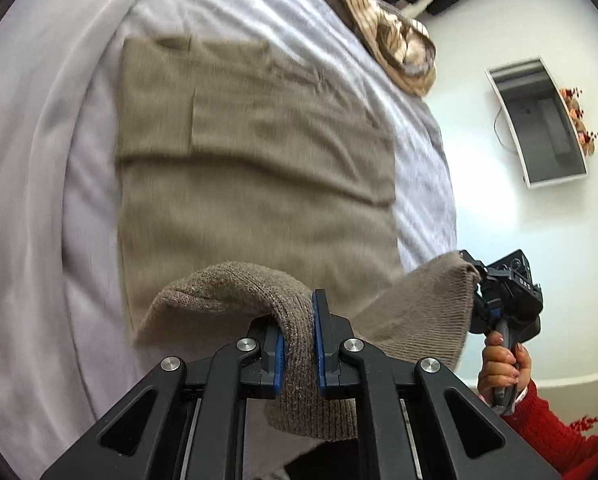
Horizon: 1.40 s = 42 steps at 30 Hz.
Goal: Fold small clothes
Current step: 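Grasp the hem with both grippers and lift it, then lay the held hem over toward the collar and open both grippers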
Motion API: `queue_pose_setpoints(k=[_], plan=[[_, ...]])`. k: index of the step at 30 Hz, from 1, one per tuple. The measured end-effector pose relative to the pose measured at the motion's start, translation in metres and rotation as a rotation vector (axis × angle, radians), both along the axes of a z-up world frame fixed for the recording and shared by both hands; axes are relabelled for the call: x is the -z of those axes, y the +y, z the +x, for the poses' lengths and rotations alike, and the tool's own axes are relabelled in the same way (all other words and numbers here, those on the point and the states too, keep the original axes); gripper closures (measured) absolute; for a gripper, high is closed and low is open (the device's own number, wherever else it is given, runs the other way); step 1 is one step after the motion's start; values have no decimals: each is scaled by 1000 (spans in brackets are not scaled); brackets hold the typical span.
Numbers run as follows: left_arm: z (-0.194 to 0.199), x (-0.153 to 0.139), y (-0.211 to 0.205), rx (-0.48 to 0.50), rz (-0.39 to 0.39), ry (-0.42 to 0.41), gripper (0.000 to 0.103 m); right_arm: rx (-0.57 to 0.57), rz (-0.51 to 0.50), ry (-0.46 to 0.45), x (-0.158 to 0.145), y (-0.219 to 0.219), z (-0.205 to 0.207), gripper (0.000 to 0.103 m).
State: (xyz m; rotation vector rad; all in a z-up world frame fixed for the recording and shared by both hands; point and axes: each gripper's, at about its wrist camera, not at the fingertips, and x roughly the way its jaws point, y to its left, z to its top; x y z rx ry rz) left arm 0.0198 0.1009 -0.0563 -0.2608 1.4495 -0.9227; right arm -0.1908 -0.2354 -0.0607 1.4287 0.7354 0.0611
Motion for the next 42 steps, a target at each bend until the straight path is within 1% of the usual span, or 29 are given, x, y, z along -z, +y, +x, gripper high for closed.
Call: queue_pose_setpoints(k=[2,5,6,7,9,11,13,15,17,18,20,22,23,24,25,26,27,28,29,30,31,32,33,35,36,38,39,42], plan=[[13,-6,-3,-33,-9,-20,90,-18,-5,-34,-9,-8,23,93],[40,-24,-13,-110,-16,-76,90,-41,-2,-80,-18,-29,53,93],[49,-29,-16,-131,-27,-91,90,-50,-4,-86,-21,-40,71,93],[58,-32,-22,-146,-31,-111,90,-54,-8,-88,-21,-46,79,93],[80,-31,-35,-175,-18,-152,90,-66,-20,-93,-21,-66,109,93],[99,-21,-45,-206,-2,-161,90,-70,-21,-81,-15,-82,136,94],[123,-1,-59,-243,30,-157,90,-80,-27,-43,1,-99,162,93],[138,19,-71,-256,69,-160,90,-85,-29,10,22,-112,181,93],[148,39,-83,-262,118,-164,90,-67,-10,63,48,-121,197,93],[155,50,-88,-267,148,-165,90,-55,-1,79,59,-124,203,93],[161,63,-93,-272,181,-156,90,-28,27,98,77,-129,210,93],[166,70,-93,-284,209,-141,80,-4,66,104,90,-133,216,93],[168,71,-92,-295,220,-141,72,5,79,102,93,-135,218,91],[169,70,-92,-304,229,-148,58,13,89,102,95,-135,220,90],[170,66,-91,-314,238,-163,48,22,104,94,95,-137,222,90],[171,60,-88,-330,244,-191,33,30,110,90,94,-139,223,89],[171,50,-84,-355,248,-245,27,33,109,91,93,-140,224,88],[172,41,-81,-361,242,-277,27,33,102,94,90,-141,226,86],[174,35,-79,-355,233,-295,27,31,86,95,86,-142,229,82],[175,29,-78,-347,228,-308,27,28,56,98,79,-144,231,75],[176,25,-77,-338,230,-319,27,27,14,103,71,-145,232,69],[177,23,-77,-329,234,-327,27,27,-21,106,64,-143,234,58],[177,22,-78,-309,242,-339,27,21,-87,116,53,-143,235,55],[174,23,-80,-275,253,-349,27,-3,-178,135,42,-144,235,55],[173,26,-81,-258,251,-345,27,-37,-256,159,34,-141,238,56],[169,34,-85,-230,242,-321,27,-106,-342,179,30,-135,244,57],[167,37,-88,-222,237,-311,27,-157,-391,188,29,-127,249,60],[165,54,-103,-185,226,-271,27,-230,-451,221,36,-112,256,62]])
